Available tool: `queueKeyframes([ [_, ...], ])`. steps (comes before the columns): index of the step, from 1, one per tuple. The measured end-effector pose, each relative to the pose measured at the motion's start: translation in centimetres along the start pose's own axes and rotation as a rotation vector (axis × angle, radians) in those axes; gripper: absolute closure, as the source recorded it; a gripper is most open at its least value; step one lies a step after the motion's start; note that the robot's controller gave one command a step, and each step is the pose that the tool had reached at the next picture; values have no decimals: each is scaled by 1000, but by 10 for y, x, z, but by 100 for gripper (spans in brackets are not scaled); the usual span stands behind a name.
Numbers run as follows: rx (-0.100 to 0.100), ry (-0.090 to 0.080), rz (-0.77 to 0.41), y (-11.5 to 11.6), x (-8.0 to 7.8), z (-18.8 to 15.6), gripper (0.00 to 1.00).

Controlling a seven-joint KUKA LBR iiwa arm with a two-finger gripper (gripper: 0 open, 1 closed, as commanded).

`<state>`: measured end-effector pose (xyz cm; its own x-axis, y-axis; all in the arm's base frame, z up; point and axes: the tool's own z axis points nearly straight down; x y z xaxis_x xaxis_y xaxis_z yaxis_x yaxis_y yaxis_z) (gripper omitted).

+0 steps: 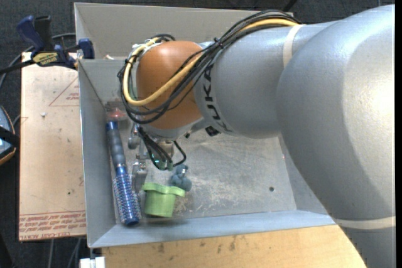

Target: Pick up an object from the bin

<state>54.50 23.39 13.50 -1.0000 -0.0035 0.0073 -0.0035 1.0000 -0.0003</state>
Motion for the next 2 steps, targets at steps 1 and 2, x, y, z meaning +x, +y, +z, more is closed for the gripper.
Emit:
queueKeyframes([
  [1,-1,-12,-265,-41,65,34,0],
  [2,-10,-38,-185,-87,58,59,0],
])
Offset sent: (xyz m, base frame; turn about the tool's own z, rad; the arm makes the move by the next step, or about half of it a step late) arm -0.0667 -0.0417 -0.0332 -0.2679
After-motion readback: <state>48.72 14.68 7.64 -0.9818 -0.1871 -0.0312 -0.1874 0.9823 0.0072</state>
